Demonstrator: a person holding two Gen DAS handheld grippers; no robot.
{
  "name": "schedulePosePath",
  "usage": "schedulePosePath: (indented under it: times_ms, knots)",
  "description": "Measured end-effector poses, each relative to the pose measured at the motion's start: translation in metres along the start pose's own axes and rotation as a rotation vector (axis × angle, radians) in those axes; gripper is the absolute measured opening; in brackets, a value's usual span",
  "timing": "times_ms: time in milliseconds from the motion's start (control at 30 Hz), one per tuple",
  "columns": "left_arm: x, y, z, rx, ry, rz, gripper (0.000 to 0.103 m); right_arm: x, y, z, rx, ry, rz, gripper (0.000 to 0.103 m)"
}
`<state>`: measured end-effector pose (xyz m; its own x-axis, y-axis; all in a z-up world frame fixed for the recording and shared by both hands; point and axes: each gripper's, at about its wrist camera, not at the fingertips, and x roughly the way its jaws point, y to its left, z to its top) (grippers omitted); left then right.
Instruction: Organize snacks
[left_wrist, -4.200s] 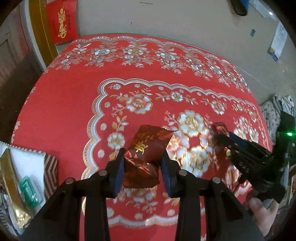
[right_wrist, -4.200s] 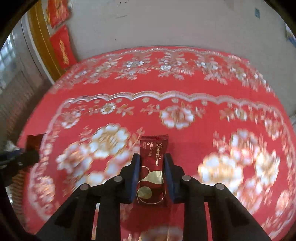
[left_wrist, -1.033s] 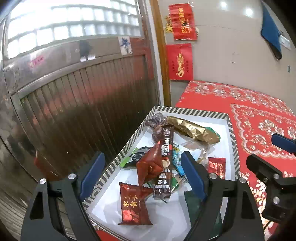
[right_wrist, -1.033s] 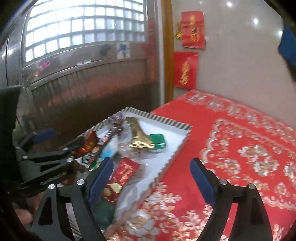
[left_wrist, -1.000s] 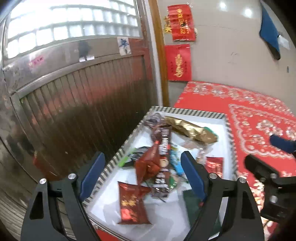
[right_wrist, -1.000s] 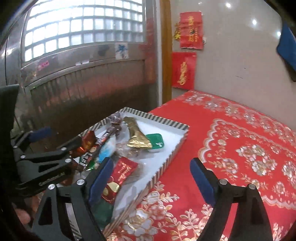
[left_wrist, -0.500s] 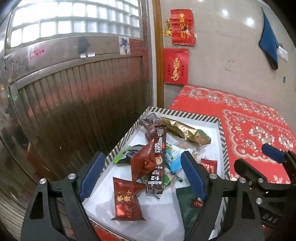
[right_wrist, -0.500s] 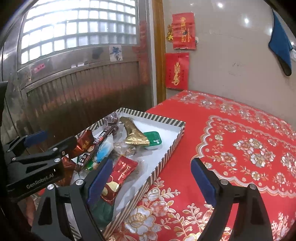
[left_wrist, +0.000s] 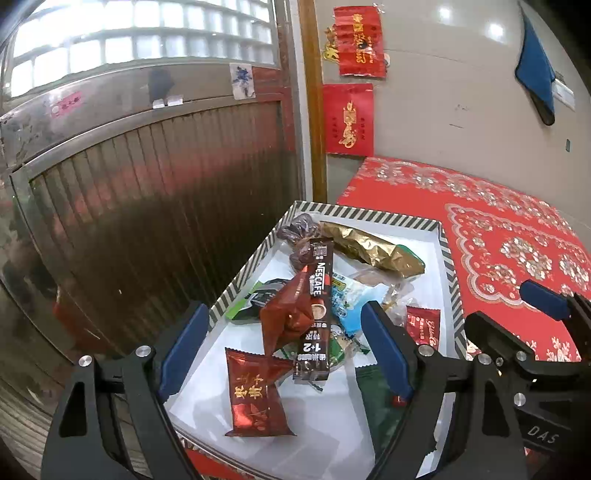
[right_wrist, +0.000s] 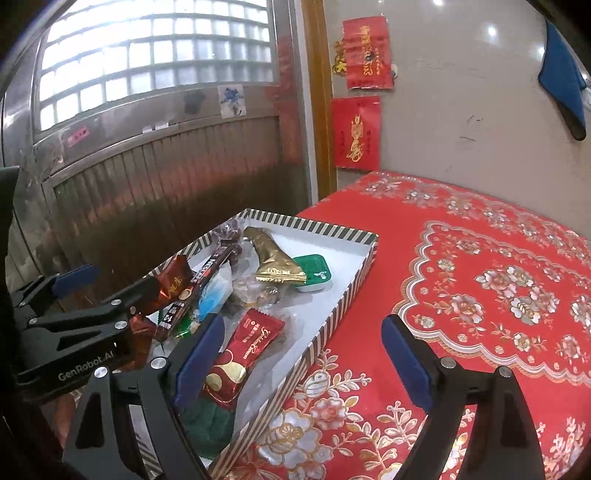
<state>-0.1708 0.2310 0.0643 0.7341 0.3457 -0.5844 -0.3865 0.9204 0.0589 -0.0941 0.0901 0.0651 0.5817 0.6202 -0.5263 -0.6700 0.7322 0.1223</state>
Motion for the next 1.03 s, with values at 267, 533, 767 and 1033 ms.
schedulePosePath:
  times_ms: [267,533,767,1033]
  knots:
    - [0.0044,0.0033,-0.0011,-0.01,0.024,-0.017,0.085,0.0028,-0.0055,-0.001,0.03,0.014,0.018,0.088]
    - [0.0054,0.0048,-0.0015,-0.016,0.028,-0.02,0.085,0.0036,-0.0016,-0.0011,0.018,0.017,0.022,0.088]
    - [0.0074,0.005,-0.0019,-0.019,0.037,-0.028,0.085,0.0074,0.0009,-0.0028,0.015,0.032,0.023,0.088]
    - [0.0057,0.0025,-0.0023,-0.011,0.024,-0.025,0.085,0.0088,-0.0027,-0.0038,0.026,0.035,0.031,0.088]
